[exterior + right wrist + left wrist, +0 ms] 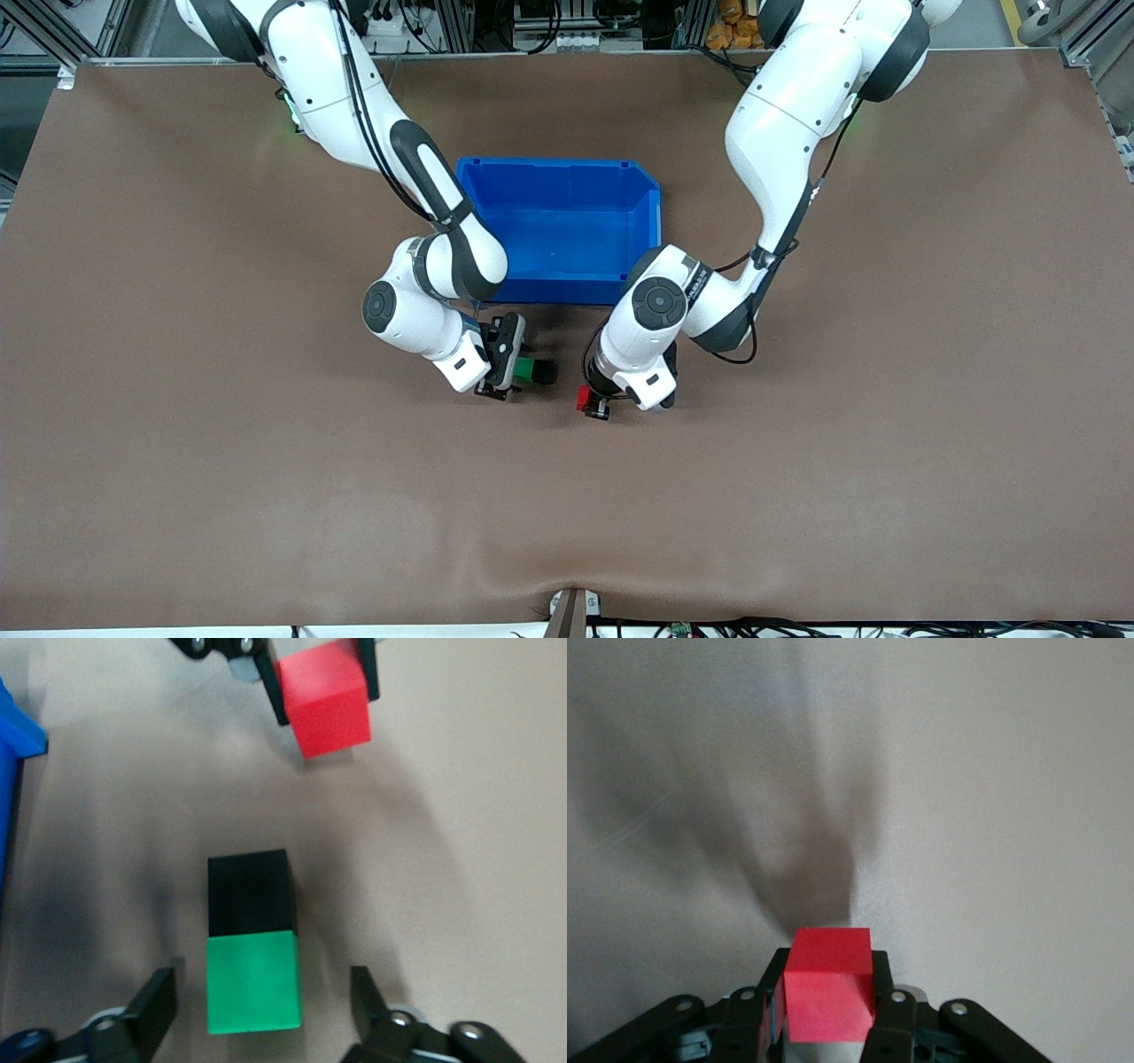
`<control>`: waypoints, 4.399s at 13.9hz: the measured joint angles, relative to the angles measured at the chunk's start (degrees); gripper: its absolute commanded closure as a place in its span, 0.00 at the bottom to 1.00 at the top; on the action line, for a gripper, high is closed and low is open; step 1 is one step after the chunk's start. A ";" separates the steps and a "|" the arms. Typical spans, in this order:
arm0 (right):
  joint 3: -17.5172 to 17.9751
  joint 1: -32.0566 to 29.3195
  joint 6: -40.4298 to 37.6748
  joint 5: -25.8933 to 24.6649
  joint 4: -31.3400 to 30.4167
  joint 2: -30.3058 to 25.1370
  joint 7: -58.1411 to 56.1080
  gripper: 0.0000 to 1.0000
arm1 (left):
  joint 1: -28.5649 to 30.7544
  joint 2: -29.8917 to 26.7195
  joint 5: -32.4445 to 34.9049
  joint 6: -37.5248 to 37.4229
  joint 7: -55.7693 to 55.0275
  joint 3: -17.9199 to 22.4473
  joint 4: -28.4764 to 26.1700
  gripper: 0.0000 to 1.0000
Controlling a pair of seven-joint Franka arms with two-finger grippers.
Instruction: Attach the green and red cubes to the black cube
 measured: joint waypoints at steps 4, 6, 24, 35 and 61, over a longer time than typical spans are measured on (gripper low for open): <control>-1.16 0.00 -1.97 0.00 0.13 -2.89 0.16 0.00 | -0.36 0.08 0.00 0.00 -4.60 -0.04 0.00 1.00; -3.42 -0.03 -4.46 -0.01 -1.40 -5.69 0.20 0.00 | -1.06 0.31 -0.01 -0.02 -6.02 -0.09 -0.06 1.00; -9.65 -22.61 -34.60 -34.84 -3.56 -27.10 25.11 0.00 | -5.83 1.64 -0.01 -0.74 -9.80 0.07 0.10 0.00; -7.42 -29.53 -45.81 -43.30 -3.84 -37.31 44.08 0.00 | -1.16 -18.54 0.46 -32.63 24.39 8.12 2.69 0.00; 1.99 -35.16 -64.61 -52.34 10.93 -43.39 88.36 0.00 | 35.01 -58.85 4.15 -52.24 107.55 0.91 -21.16 0.00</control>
